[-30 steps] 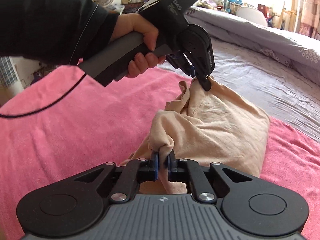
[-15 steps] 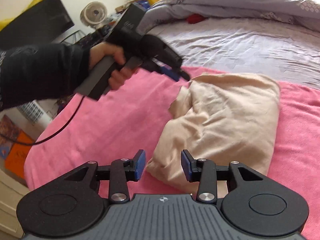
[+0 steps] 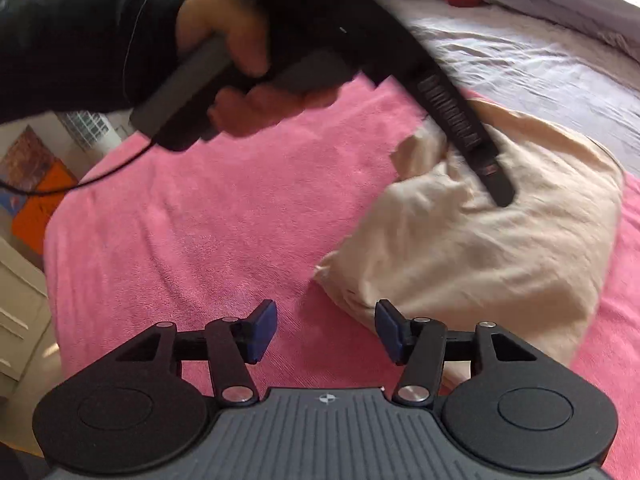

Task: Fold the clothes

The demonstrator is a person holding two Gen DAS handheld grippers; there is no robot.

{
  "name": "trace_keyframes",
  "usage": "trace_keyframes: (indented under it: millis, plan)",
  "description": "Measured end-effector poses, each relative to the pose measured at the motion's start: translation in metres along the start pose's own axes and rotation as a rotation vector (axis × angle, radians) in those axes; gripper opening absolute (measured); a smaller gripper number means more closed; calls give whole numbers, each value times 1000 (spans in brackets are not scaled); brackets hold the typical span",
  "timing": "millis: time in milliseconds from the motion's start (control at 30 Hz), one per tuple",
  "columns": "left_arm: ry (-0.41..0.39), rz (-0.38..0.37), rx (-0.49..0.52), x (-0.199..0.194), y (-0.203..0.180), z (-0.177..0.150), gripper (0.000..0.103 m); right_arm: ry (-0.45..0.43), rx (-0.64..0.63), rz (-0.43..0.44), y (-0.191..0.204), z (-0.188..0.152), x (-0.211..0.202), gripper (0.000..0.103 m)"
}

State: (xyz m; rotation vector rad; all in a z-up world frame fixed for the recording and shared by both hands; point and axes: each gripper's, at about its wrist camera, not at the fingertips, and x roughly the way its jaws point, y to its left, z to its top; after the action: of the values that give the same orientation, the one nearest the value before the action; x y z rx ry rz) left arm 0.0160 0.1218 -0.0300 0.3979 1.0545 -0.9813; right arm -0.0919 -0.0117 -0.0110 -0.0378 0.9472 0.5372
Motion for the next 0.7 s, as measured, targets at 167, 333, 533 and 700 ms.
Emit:
trace_keyframes:
  millis: [167,333,533,700]
  plan:
    - [24,79,198,-3,-10,-38,34,-1,-50,-33,-34,13,-10,57]
    - [72,70,162,-13,-1,-49,36,-13,-308,17,-49,60,31,58]
    - [115,73,32,-23,22,-67,49,117,-479,26,-60,38,63,60]
    - [91,245,68,-50,27,-60,38,216,-435,2,-85,43,36,62]
